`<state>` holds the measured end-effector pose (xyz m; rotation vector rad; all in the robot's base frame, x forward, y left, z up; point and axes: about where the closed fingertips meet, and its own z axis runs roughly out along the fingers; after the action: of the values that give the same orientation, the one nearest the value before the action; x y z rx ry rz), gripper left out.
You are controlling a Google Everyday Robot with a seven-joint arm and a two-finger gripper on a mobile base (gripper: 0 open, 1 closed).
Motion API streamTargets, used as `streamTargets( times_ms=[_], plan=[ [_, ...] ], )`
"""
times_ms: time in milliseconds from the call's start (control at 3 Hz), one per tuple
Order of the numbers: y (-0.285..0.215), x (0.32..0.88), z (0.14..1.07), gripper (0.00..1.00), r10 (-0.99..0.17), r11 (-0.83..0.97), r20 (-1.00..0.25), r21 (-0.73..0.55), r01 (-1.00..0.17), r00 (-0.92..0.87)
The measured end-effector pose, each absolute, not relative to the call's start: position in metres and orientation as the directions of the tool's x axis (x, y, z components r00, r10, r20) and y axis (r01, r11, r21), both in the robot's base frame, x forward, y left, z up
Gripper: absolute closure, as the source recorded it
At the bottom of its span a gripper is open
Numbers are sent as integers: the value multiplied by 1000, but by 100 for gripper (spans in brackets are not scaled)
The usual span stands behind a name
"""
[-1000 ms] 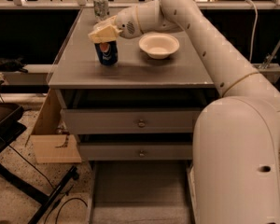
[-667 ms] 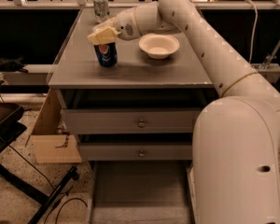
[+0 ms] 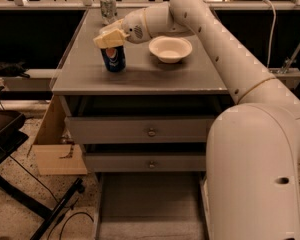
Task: Pick pepsi can from bottom drawer and place on counter
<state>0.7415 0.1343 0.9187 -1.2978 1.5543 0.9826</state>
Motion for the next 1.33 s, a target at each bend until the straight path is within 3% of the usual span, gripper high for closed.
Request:
streamTargets(
  times_ms=[333, 667, 1333],
  plan=[
    [134, 742, 919, 11, -309, 148, -947, 43, -988, -87],
    [135, 742, 919, 0, -306, 148, -948, 45, -988, -89],
    [53, 734, 993, 0, -141, 231, -987, 46, -972, -81]
  ],
)
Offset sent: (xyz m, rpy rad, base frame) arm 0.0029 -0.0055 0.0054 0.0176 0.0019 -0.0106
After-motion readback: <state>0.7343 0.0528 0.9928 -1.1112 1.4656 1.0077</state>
